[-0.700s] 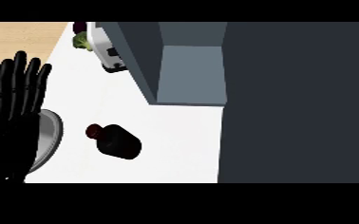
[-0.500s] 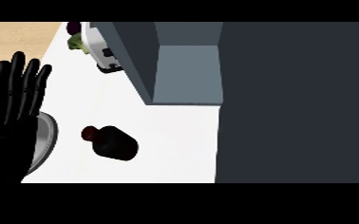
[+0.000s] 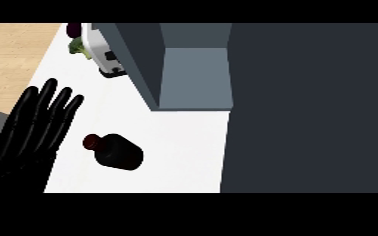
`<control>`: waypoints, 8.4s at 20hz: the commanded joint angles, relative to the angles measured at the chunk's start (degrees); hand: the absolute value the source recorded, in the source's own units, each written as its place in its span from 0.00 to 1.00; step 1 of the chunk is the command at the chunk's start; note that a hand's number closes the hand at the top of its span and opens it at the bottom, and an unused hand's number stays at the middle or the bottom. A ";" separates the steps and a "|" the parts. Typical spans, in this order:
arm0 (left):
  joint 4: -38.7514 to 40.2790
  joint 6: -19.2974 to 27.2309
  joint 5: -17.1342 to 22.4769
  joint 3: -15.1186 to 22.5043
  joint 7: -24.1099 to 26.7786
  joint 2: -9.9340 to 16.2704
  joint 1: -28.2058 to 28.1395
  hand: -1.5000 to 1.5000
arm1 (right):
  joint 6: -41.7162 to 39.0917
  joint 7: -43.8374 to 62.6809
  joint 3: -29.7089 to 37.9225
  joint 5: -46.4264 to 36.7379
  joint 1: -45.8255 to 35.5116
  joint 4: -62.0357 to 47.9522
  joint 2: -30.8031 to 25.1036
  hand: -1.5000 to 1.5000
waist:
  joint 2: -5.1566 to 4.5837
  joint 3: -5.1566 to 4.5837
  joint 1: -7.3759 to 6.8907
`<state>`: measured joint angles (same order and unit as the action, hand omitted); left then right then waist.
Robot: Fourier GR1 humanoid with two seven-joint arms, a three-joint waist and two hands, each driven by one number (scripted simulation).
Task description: Pick up the wine, place it into the cabinet and close the cabinet
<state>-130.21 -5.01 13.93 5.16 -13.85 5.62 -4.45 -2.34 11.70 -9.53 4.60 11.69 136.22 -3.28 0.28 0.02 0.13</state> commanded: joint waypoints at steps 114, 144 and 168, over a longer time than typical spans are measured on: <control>83.49 -18.88 -7.44 -14.94 53.24 1.48 10.15 1.00 | 36.59 27.10 -31.60 -19.86 -15.68 17.19 -20.43 0.00 | -0.05 -0.11 0.95; 63.15 -15.35 -9.03 -5.18 46.63 -5.50 4.34 1.00 | 40.15 18.89 -33.50 -18.00 -8.28 20.58 -28.09 0.00 | 0.23 -0.02 0.82; 50.86 10.63 -7.64 8.10 31.86 -4.74 13.80 1.00 | 40.76 13.15 -32.53 -13.16 -2.99 21.18 -31.90 0.00 | 0.05 -0.04 1.12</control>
<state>-79.79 5.10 7.16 14.23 19.17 0.25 7.62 38.67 21.57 -39.54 -5.54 3.11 144.05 -33.01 0.24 -0.02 1.19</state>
